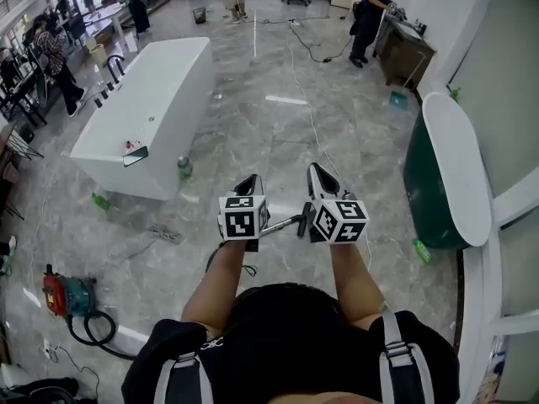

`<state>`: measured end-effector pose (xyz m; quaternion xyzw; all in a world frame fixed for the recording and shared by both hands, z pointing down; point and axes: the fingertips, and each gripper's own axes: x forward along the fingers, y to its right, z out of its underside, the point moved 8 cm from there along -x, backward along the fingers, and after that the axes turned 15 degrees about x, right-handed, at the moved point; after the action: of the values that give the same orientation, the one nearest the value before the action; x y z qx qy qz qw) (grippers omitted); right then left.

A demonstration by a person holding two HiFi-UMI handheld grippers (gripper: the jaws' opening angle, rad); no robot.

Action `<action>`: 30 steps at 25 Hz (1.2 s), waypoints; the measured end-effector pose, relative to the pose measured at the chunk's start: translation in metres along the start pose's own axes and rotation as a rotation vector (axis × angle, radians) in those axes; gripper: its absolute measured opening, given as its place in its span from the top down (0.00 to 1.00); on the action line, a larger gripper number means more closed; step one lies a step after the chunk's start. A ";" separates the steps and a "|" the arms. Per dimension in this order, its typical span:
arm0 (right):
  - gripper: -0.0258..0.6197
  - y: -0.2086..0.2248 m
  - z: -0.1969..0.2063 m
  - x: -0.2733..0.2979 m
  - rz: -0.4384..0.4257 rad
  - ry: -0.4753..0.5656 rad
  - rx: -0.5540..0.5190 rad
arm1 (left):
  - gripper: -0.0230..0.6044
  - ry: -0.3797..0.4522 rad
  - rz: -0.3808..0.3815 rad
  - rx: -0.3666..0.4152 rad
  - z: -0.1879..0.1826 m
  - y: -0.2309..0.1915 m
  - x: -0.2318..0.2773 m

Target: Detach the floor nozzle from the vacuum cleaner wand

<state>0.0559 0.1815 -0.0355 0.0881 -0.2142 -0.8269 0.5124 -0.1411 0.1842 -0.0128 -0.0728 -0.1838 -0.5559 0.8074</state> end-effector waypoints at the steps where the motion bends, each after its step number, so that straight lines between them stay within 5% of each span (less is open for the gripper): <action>1: 0.94 0.002 0.001 0.004 0.005 -0.006 -0.010 | 0.96 -0.007 0.006 -0.003 0.001 -0.001 0.005; 8: 0.94 0.033 0.007 0.027 0.061 -0.042 0.021 | 0.96 -0.074 0.025 0.105 0.009 0.010 0.045; 21: 0.94 0.119 -0.040 0.120 0.040 -0.034 0.141 | 0.96 -0.053 0.015 0.098 -0.052 -0.001 0.152; 30: 0.94 0.176 -0.056 0.170 -0.008 -0.125 0.207 | 0.96 -0.161 -0.036 0.034 -0.052 0.006 0.213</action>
<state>0.1412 -0.0509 0.0058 0.0895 -0.3298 -0.8063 0.4827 -0.0574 -0.0161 0.0205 -0.1002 -0.2588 -0.5596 0.7809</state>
